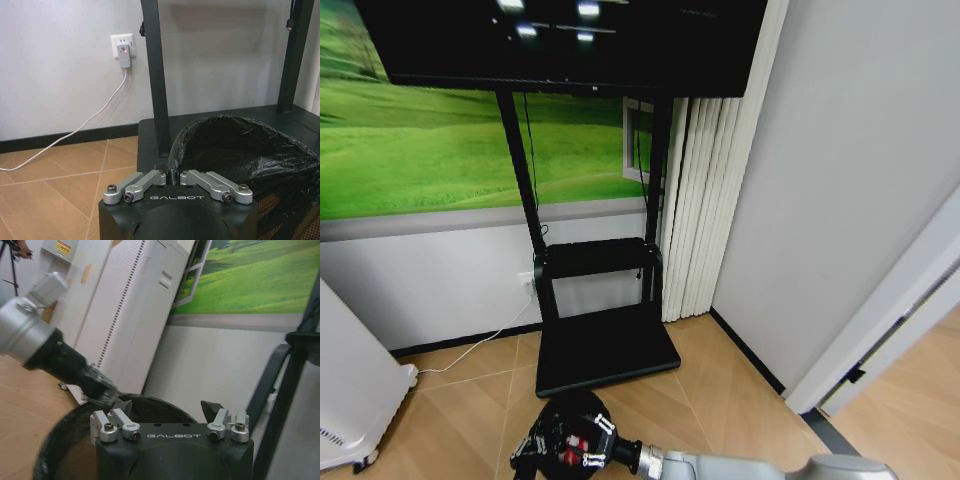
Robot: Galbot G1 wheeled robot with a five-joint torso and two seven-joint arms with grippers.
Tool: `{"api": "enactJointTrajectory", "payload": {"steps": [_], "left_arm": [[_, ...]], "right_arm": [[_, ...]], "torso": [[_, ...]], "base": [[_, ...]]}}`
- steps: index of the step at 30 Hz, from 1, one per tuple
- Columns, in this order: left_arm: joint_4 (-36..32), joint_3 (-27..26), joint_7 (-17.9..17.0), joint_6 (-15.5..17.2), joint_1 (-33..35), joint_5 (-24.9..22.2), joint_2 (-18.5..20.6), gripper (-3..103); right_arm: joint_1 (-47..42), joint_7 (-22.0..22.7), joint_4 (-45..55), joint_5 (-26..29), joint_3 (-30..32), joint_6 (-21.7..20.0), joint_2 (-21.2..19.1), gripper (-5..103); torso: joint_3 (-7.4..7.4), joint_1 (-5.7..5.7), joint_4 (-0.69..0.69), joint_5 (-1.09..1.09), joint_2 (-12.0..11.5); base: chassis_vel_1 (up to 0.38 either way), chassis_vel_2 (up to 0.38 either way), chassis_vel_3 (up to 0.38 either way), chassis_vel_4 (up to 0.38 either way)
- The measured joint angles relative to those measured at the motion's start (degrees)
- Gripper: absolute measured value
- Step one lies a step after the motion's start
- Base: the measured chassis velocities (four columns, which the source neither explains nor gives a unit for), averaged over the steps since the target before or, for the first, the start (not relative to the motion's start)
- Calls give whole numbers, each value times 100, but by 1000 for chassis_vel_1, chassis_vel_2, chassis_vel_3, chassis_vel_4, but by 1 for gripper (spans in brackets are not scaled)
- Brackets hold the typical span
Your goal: Pick up the trash bin and place the garbage on the floor into it.
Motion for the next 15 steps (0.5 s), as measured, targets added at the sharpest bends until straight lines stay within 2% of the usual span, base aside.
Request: {"api": "enactJointTrajectory", "payload": {"steps": [1, 3, 5, 6, 8, 9, 12, 13, 15], "left_arm": [[15, -50, 5, 0, 37, 44, -25, 6], [20, -83, 5, -1, 65, 69, -41, 6], [21, -242, 21, -35, 220, 180, -97, 6], [21, -242, 21, -35, 220, 180, -97, 6], [-68, -591, 119, -91, 591, 387, -167, 6], [-68, -591, 119, -91, 591, 387, -167, 6], [-78, -932, 217, -109, 825, 672, -251, 6], [-78, -932, 217, -109, 825, 672, -251, 6], [-22, -1198, 291, -181, 937, 924, -389, 6]], "right_arm": [[-21, 53, 9, 8, 101, 0, -99, 85], [-23, 63, 8, 21, 157, 0, -157, 85], [-29, 70, -58, 177, 454, 0, -404, 99], [-29, 70, -58, 177, 454, 0, -404, 99], [-142, 92, -335, 708, 1297, 0, -721, 100], [-142, 92, -335, 708, 1297, 0, -721, 100], [-302, -32, -836, 1097, 2062, -1, -934, 100], [-302, -32, -836, 1097, 2062, -1, -934, 100], [-468, -103, -1186, 1220, 2527, -2, -1037, 100]], "torso": [[0, 0, -1, 0, 0], [0, 0, 0, 0, 0], [0, 0, 0, 0, 0], [0, 0, 0, 0, 0], [0, 0, 1, 1, 0], [0, 0, 1, 1, 0], [0, 0, 0, 1, 0], [0, 0, 0, 1, 0], [0, 0, -1, -1, 0]], "base": [[0, 0, 0, 0], [0, 0, 0, 0], [0, 0, 0, 0], [0, 0, 0, 0], [0, 0, 0, 0], [0, 0, 0, 0], [0, 0, 0, 0], [0, 0, 0, 0], [0, 0, 0, 0]]}}
